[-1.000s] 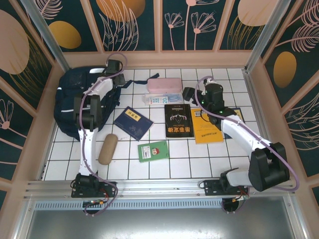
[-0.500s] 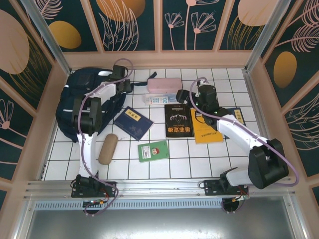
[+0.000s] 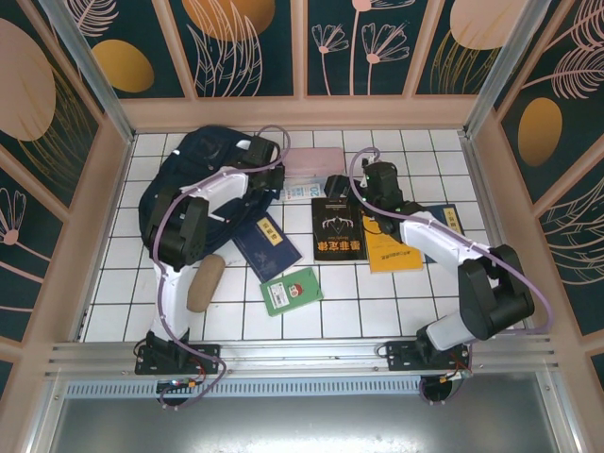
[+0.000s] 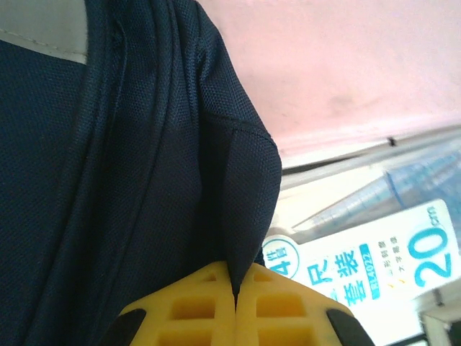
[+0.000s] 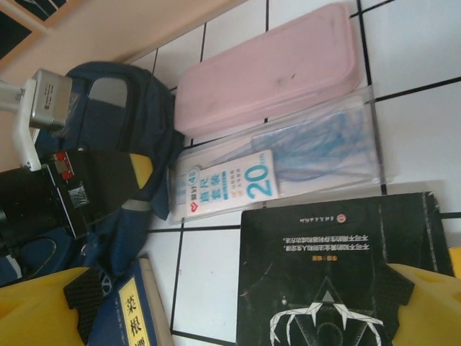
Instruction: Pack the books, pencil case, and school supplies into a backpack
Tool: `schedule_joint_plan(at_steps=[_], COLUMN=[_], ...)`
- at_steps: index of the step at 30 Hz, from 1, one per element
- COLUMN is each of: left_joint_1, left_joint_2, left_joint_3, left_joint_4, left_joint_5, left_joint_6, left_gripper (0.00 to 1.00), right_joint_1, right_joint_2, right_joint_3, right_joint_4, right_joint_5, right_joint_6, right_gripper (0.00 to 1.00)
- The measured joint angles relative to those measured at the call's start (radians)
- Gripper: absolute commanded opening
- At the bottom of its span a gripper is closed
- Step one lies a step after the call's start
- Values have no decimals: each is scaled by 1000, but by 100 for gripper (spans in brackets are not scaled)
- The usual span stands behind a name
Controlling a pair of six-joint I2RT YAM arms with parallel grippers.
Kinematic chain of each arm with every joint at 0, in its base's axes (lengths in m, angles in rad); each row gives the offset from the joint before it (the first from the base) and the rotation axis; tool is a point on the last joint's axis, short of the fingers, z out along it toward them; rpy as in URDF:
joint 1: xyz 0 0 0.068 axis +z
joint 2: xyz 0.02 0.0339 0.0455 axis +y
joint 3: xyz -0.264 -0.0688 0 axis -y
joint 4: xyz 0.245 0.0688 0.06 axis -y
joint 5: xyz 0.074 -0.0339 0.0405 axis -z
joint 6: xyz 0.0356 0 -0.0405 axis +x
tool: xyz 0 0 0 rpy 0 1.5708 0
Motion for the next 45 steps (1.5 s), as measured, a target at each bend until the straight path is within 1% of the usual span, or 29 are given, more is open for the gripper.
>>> schedule_joint_plan(at_steps=[1, 3, 4, 5, 7, 10, 12, 14, 17, 19, 22, 25, 30, 33, 36, 37, 40, 41, 44, 45], left_joint_1=[-7, -15, -18, -20, -22, -24, -24, -24, -23, -23, -23, -24, -38, -50, -72, -79, -93, -93, -93, -92], left_joint_2=[-1, -6, -14, -23, -51, -125, -201, -285, -422, -513, -611, -677, -737, -771, -788, -788, -785, -779, -747, -741], left_joint_3=[0, -3, -9, -15, -27, -59, -105, -164, -284, -385, -521, -636, -774, -843, -891, -900, -934, -944, -953, -952], left_joint_4=[0, 1, 0, 1, -2, -7, -8, -9, -6, -8, -11, -31, -50, -49, -40, -35, -7, -3, -2, 0], left_joint_5=[4, 11, 12, 11, -3, -48, -90, -130, -175, -188, -185, -153, -97, -60, -26, -18, 0, 0, -23, -37], left_joint_6=[0, 0, -5, -14, -26, -45, -60, -80, -113, -148, -209, -283, -378, -435, -489, -502, -544, -555, -566, -565], left_gripper=[0, 16, 27, 34, 37, 37, 41, 41, 40, 40, 42, 41, 41, 42, 41, 41, 40, 41, 40, 40], right_joint_1=[2, 6, 8, 10, 12, 17, 25, 35, 56, 70, 89, 111, 146, 158, 164, 165, 167, 168, 169, 169], right_joint_2=[7, 18, 24, 30, 50, 95, 134, 178, 261, 332, 432, 536, 687, 757, 800, 806, 813, 814, 816, 816], right_joint_3=[0, 0, 0, 0, 6, 30, 51, 82, 154, 222, 328, 440, 601, 666, 701, 708, 722, 728, 735, 735], right_joint_4=[6, 14, 21, 28, 38, 53, 65, 68, 74, 74, 67, 50, 0, -27, -50, -52, -61, -64, -73, -76], right_joint_5=[-8, -21, -29, -36, -60, -93, -116, -140, -176, -199, -217, -234, -257, -269, -276, -278, -291, -294, -303, -306], right_joint_6=[3, 11, 18, 20, 25, 35, 42, 44, 43, 43, 43, 43, 43, 44, 47, 48, 61, 68, 78, 83], right_gripper=[99, 99, 99, 99, 96, 91, 86, 83, 79, 78, 79, 79, 72, 67, 60, 55, 33, 27, 20, 16])
